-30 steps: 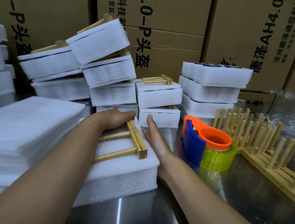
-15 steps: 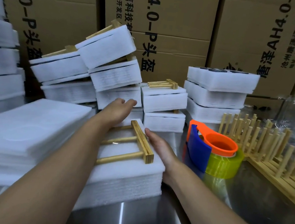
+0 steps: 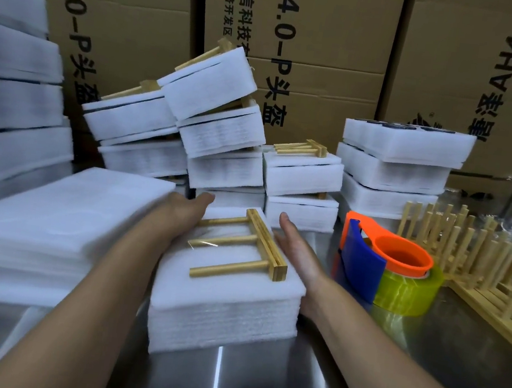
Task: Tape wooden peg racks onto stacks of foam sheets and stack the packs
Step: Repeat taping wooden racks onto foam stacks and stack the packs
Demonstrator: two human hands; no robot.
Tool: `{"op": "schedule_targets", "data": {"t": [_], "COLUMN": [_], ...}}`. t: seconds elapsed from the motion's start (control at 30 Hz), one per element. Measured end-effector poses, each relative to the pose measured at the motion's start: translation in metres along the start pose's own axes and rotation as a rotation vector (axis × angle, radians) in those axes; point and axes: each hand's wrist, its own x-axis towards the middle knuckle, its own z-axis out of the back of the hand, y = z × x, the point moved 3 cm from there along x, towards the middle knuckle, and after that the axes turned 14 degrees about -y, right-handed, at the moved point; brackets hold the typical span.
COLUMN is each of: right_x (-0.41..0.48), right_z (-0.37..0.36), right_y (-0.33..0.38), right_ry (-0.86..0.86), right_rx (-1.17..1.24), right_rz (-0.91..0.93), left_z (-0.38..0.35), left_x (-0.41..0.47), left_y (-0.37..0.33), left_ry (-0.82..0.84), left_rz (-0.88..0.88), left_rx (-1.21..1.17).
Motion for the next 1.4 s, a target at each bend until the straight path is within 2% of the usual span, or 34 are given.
{"op": "schedule_targets", "data": {"t": [0.1, 0.3, 0.43, 0.5, 0.6, 0.7, 0.77, 0.8, 0.87, 1.0, 1.1, 1.23, 1.33, 1.4], "right_x": [0.002, -0.001, -0.008, -0.009, -0.010, -0.005, 0.000, 0.001, -0.003, -0.001, 0.002, 0.002, -0.001, -0.004], "right_z": [0.001, 0.003, 0.000, -0.001, -0.001, 0.004, 0.012, 0.013, 0.011, 0.016, 0.020, 0.019, 0.014, 0.012], "right_y": [0.000, 0.001, 0.002, 0.002, 0.007, 0.016, 0.020, 0.019, 0.015, 0.009, 0.006, 0.004, 0.008, 0.011], "right_ry": [-0.007, -0.030, -0.009, -0.016, -0.040, -0.183, -0.297, -0.295, -0.241, -0.238, -0.250, -0.273, -0.278, -0.285], "right_rx": [0.011, -0.044, -0.106, -0.094, 0.000, 0.104, 0.096, 0.100, 0.105, 0.059, -0.008, -0.016, 0.021, 0.075], "right_rz": [-0.007, 0.003, 0.002, -0.002, -0.052, -0.012, 0.059, 0.043, -0.050, -0.087, -0.077, -0.053, -0.043, -0.041], "left_z": [0.004, 0.002, 0.001, 0.000, -0.001, -0.007, -0.011, -0.011, -0.015, -0.015, -0.017, -0.019, -0.021, -0.021], "left_x": [-0.001, -0.002, -0.007, -0.007, -0.011, -0.013, -0.015, -0.016, -0.016, -0.011, -0.007, -0.004, -0.009, -0.016], "left_y": [0.006, 0.012, 0.010, 0.009, 0.007, 0.012, 0.016, 0.017, 0.019, 0.022, 0.021, 0.023, 0.021, 0.018], "left_ry": [0.026, 0.023, 0.071, 0.089, 0.151, 0.194, 0.203, 0.201, 0.164, -0.042, -0.010, -0.003, 0.051, 0.125], "left_rz": [0.147, 0.097, 0.126, 0.176, 0.314, 0.456, 0.514, 0.521, 0.508, 0.261, 0.178, 0.222, 0.368, 0.381], "left_rx": [-0.276, -0.044, -0.083, -0.249, -0.661, -1.050, -1.177, -1.199, -1.078, -0.353, -0.208, -0.235, -0.552, -0.640]}}
